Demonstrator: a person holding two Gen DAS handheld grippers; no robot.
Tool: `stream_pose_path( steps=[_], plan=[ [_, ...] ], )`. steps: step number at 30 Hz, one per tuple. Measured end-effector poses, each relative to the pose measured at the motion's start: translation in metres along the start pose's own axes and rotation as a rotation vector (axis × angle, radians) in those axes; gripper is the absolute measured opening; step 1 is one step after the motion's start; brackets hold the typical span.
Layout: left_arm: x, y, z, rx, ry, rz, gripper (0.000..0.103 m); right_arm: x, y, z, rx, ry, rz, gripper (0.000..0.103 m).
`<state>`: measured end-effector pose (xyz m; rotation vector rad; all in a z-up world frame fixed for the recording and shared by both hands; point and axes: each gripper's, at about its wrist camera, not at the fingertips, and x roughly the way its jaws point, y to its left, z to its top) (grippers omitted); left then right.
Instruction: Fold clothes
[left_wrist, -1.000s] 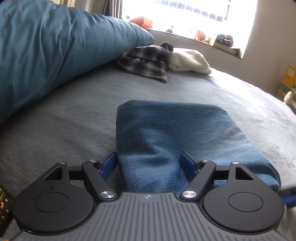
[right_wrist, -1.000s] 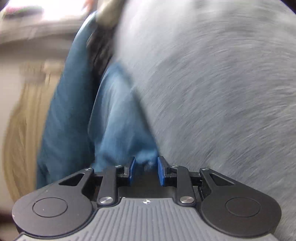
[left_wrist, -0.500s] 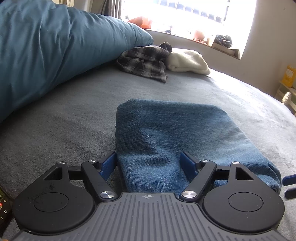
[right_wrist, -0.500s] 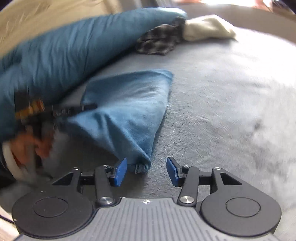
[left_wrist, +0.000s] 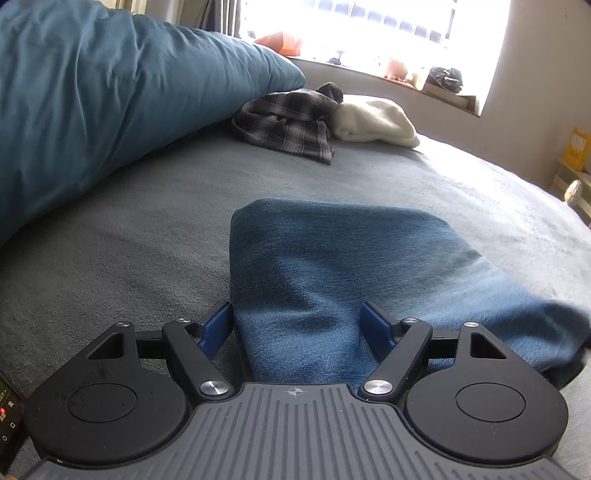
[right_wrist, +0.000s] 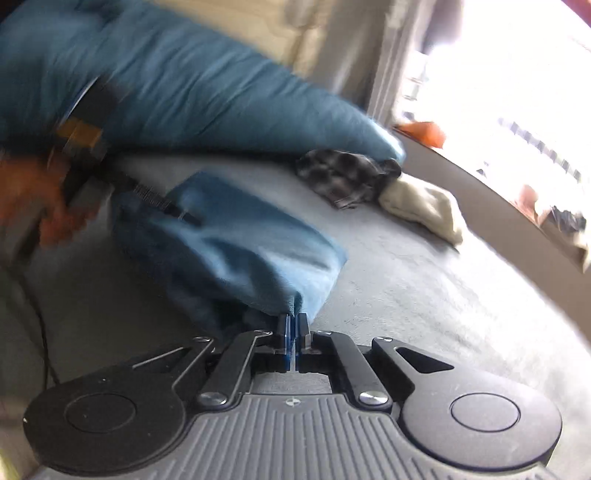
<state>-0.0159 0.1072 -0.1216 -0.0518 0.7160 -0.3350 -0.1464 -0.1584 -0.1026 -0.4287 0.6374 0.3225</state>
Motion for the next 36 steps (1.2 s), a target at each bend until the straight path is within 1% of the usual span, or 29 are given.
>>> stream_pose_path(
  steps=[1, 3, 7, 9, 13, 15, 17, 19, 21, 23, 24, 25, 26, 28, 30, 33, 36],
  plan=[
    [0.000, 0.000, 0.000, 0.003, 0.001, -0.001, 0.077, -0.004, 0.007, 0.002, -0.052, -0.010, -0.031, 0.001],
    [0.000, -0.001, -0.001, 0.010, -0.001, 0.000, 0.077, 0.006, 0.016, -0.007, -0.076, 0.048, 0.008, 0.001],
    [0.002, 0.000, 0.001, 0.010, 0.000, -0.006, 0.077, -0.002, -0.020, 0.000, 0.156, 0.041, 0.149, 0.001],
    [0.001, 0.000, 0.002, 0.024, -0.005, -0.009, 0.077, -0.008, -0.041, 0.000, 0.282, 0.024, 0.234, 0.001],
    [-0.011, -0.002, 0.004, 0.075, -0.041, 0.005, 0.075, -0.018, -0.071, -0.004, 0.391, -0.026, 0.195, 0.003],
    [-0.021, -0.004, 0.007, 0.093, -0.077, 0.010, 0.075, -0.013, -0.088, -0.006, 0.489, -0.031, 0.175, 0.003],
    [-0.033, -0.007, 0.010, 0.104, -0.109, -0.030, 0.075, -0.003, -0.096, -0.003, 0.537, -0.044, 0.161, 0.003],
    [-0.043, -0.012, 0.013, 0.124, -0.135, -0.083, 0.075, 0.010, -0.097, 0.007, 0.557, -0.065, 0.188, 0.003],
    [-0.046, -0.021, 0.012, 0.170, -0.124, -0.128, 0.076, 0.024, -0.091, 0.017, 0.551, -0.077, 0.234, 0.003],
    [-0.041, -0.029, 0.006, 0.210, -0.086, -0.154, 0.076, 0.044, -0.077, 0.022, 0.527, -0.050, 0.302, 0.003],
    [-0.037, -0.032, 0.002, 0.227, -0.064, -0.151, 0.076, 0.051, -0.071, 0.020, 0.507, -0.006, 0.346, 0.003],
    [-0.031, -0.035, -0.003, 0.243, -0.043, -0.138, 0.076, 0.063, -0.058, 0.017, 0.476, 0.049, 0.369, 0.003],
    [-0.025, -0.038, -0.008, 0.259, -0.021, -0.125, 0.076, 0.072, -0.045, 0.013, 0.433, 0.083, 0.346, 0.003],
    [-0.024, -0.040, -0.013, 0.288, -0.028, -0.113, 0.076, 0.073, -0.033, 0.014, 0.346, 0.070, 0.302, 0.003],
    [-0.024, -0.037, -0.011, 0.288, -0.028, -0.118, 0.077, 0.068, -0.041, 0.024, 0.345, 0.071, 0.308, 0.003],
    [-0.026, -0.036, -0.006, 0.287, -0.021, -0.112, 0.077, 0.061, -0.066, 0.037, 0.401, -0.004, 0.288, 0.004],
    [-0.034, -0.036, -0.006, 0.308, -0.021, -0.129, 0.077, 0.079, -0.090, 0.054, 0.451, -0.022, 0.230, 0.004]
  ],
)
